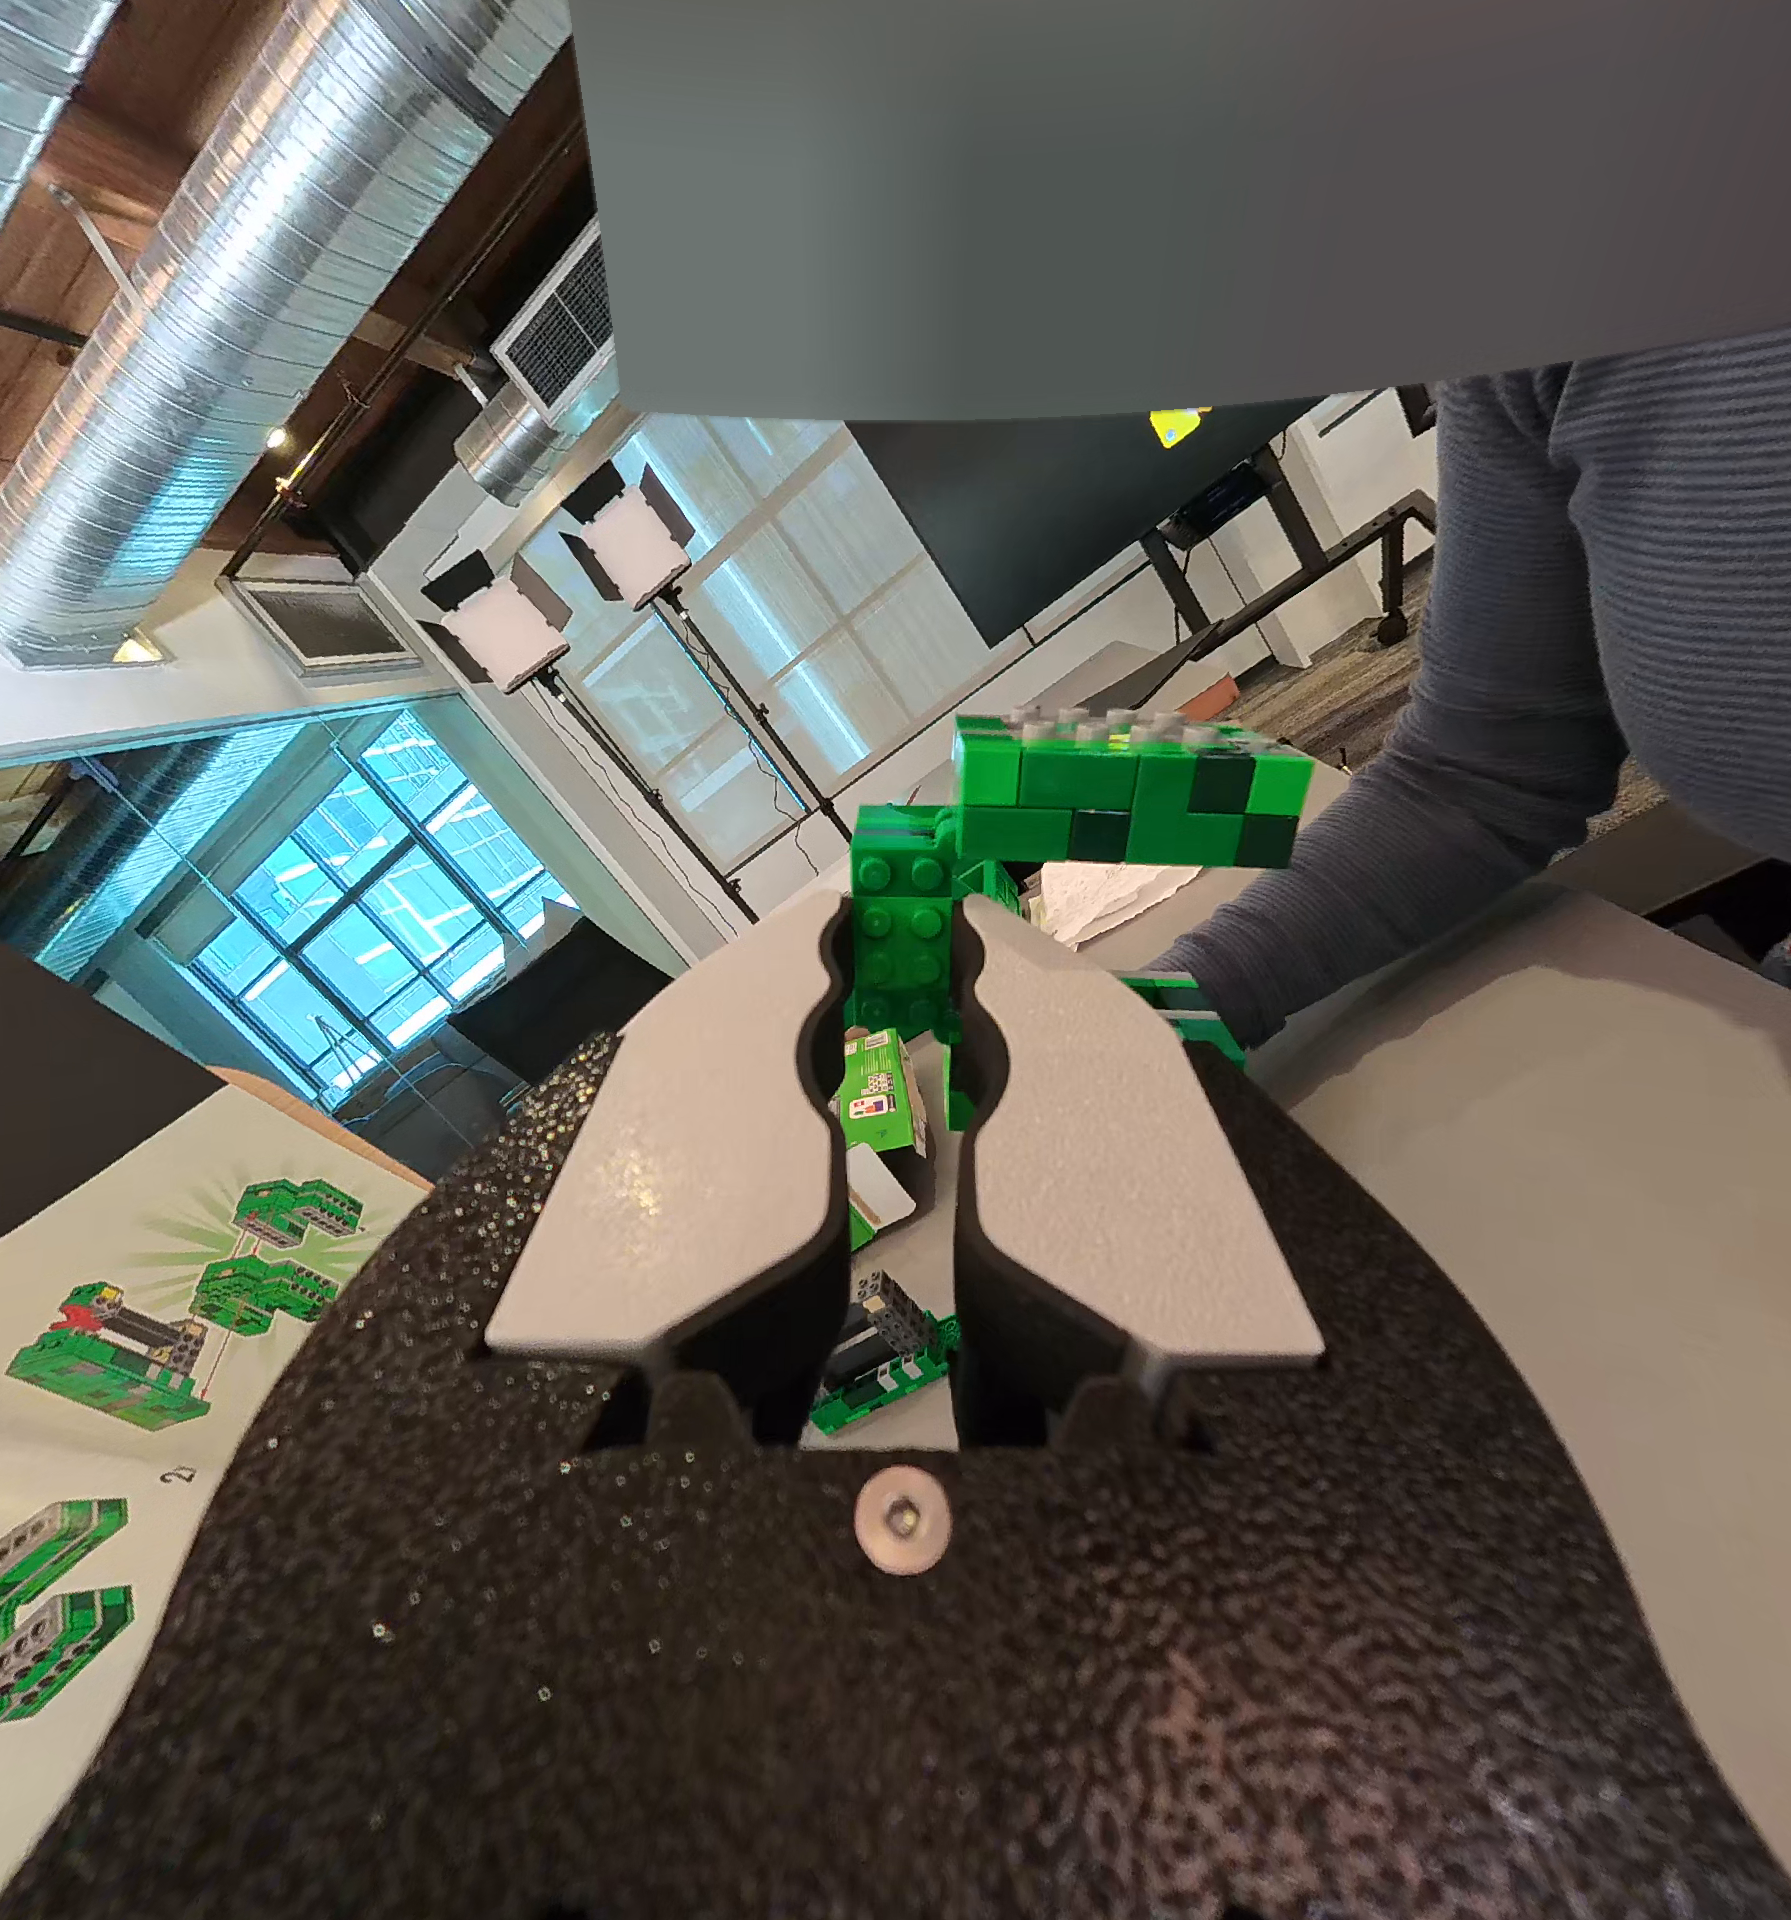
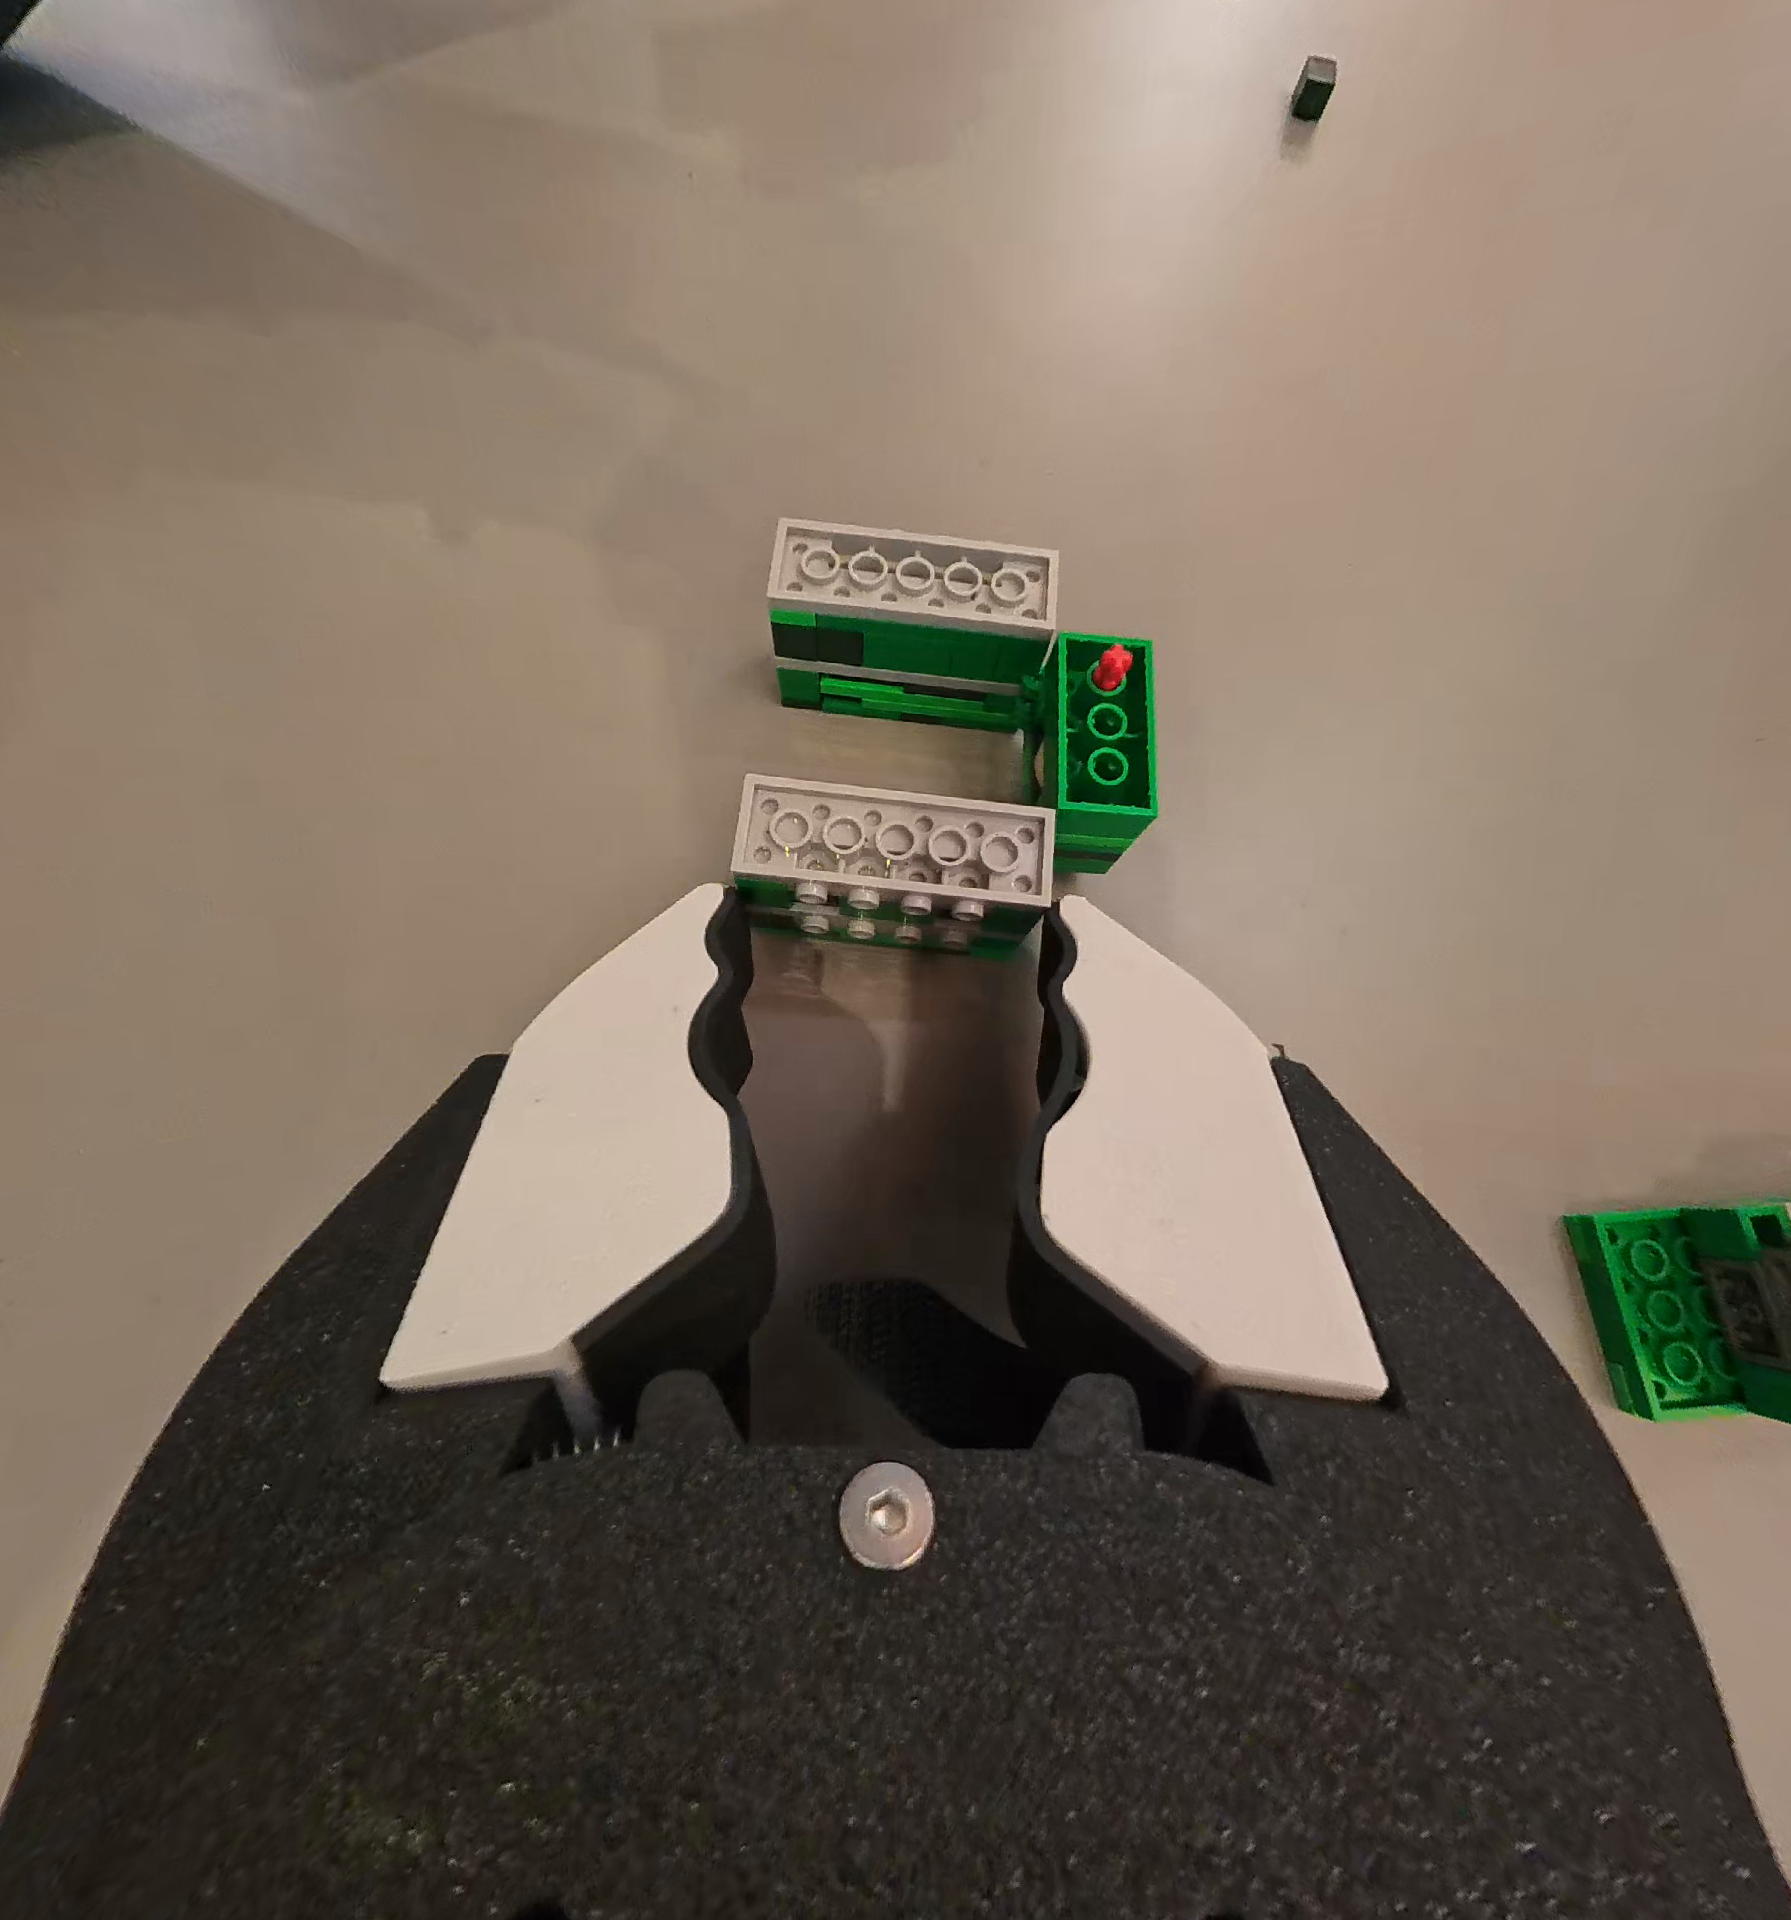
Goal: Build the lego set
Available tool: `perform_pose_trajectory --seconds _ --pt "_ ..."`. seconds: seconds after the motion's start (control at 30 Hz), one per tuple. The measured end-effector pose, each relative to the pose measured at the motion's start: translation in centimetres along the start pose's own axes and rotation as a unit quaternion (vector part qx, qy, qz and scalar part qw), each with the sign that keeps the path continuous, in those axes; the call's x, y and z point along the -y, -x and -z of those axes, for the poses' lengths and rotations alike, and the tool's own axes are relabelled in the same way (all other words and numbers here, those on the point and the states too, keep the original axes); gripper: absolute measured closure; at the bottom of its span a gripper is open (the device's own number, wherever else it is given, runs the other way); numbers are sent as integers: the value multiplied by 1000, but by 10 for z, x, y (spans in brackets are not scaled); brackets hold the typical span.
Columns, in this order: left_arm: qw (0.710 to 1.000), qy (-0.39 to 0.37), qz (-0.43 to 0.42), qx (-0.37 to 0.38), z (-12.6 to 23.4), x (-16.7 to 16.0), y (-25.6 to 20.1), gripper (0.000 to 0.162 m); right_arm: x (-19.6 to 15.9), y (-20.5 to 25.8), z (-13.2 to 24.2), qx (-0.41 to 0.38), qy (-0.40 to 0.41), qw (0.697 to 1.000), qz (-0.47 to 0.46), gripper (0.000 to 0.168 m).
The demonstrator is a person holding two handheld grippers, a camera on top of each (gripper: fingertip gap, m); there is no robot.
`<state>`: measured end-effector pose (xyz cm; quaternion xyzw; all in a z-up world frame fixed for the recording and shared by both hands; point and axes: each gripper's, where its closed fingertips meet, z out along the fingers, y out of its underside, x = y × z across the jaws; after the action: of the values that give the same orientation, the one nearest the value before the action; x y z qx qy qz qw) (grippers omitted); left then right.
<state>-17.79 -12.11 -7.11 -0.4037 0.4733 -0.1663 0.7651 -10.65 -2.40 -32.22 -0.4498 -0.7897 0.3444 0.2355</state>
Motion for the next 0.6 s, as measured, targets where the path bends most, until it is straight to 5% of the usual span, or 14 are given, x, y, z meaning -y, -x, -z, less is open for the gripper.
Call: perform_pose_trajectory --seconds 0.6 --pt "1000 10 0 1 0 -3 0 146 0 -3 16 -30 -16 999 -8 116"
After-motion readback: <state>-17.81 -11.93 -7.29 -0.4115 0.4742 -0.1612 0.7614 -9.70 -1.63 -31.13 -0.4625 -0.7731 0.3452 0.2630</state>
